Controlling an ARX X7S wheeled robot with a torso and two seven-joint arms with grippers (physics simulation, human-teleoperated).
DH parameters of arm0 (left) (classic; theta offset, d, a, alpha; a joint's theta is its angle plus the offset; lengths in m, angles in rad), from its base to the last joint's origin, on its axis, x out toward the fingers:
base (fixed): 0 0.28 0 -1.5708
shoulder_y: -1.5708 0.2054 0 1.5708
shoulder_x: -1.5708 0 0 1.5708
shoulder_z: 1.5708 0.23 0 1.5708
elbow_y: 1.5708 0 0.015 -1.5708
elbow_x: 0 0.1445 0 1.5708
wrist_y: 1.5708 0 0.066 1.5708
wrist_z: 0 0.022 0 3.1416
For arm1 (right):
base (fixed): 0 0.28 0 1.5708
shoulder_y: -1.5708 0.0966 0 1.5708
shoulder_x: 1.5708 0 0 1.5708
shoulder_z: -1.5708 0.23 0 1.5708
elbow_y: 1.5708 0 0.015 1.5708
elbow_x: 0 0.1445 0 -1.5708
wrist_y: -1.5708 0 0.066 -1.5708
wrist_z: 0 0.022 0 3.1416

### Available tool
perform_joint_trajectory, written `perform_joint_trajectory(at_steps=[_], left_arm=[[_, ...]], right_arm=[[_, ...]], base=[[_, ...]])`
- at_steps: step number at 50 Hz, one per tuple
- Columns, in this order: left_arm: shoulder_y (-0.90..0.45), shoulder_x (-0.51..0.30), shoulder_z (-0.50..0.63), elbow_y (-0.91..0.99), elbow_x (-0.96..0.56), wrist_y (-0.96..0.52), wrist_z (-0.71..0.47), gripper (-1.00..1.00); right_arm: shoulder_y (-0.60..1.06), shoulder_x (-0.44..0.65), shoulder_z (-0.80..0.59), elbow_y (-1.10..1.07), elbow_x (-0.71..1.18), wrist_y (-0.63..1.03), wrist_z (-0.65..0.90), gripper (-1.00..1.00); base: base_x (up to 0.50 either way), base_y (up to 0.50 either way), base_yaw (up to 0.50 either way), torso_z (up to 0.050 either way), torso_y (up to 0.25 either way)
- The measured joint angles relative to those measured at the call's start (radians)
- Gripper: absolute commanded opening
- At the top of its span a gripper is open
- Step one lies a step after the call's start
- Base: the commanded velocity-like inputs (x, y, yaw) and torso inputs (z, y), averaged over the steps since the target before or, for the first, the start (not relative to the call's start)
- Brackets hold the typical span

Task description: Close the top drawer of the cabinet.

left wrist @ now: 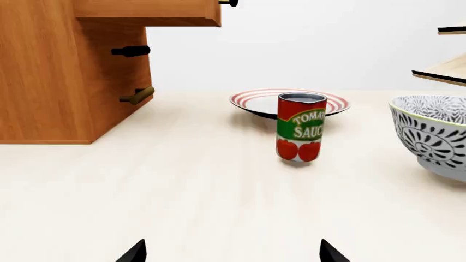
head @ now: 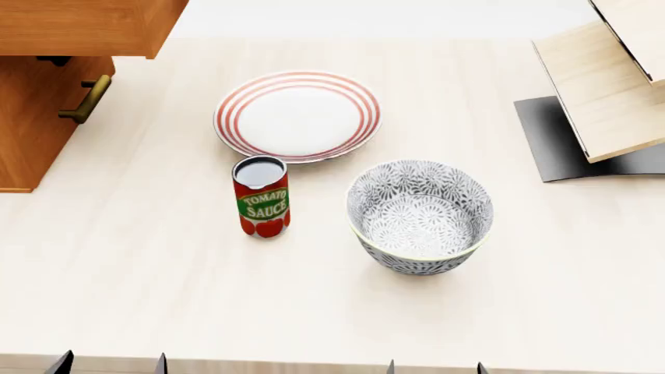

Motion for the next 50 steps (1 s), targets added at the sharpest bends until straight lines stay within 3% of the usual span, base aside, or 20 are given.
perform_joint_trajectory(at_steps=[28, 35, 43, 50], left_arm=[[0.006, -0.054, 0.077, 0.016, -0.042, 0.026, -0.078, 1.0], [0.002, -0.078, 0.089, 0.253, -0.102, -0.181, -0.085, 1.0], [-0.082, -0.108, 0.063, 0.568, -0.207, -0.509, -0.108, 1.0], [-0.137, -0.126, 0.047, 0.747, -0.278, -0.697, -0.123, 1.0]], right_arm=[[-0.002, 0.064, -0.077, -0.038, 0.053, 0.018, 0.086, 1.0], [0.018, 0.078, -0.092, -0.228, 0.066, 0.18, 0.109, 1.0], [0.113, 0.095, -0.1, -0.528, 0.095, 0.479, 0.136, 1.0], [0.186, 0.103, -0.106, -0.707, 0.114, 0.671, 0.16, 1.0]], base=[[0.0, 0.0, 0.0, 0.0, 0.0], [0.0, 0.0, 0.0, 0.0, 0.0], [0.0, 0.0, 0.0, 0.0, 0.0], [0.0, 0.0, 0.0, 0.0, 0.0]])
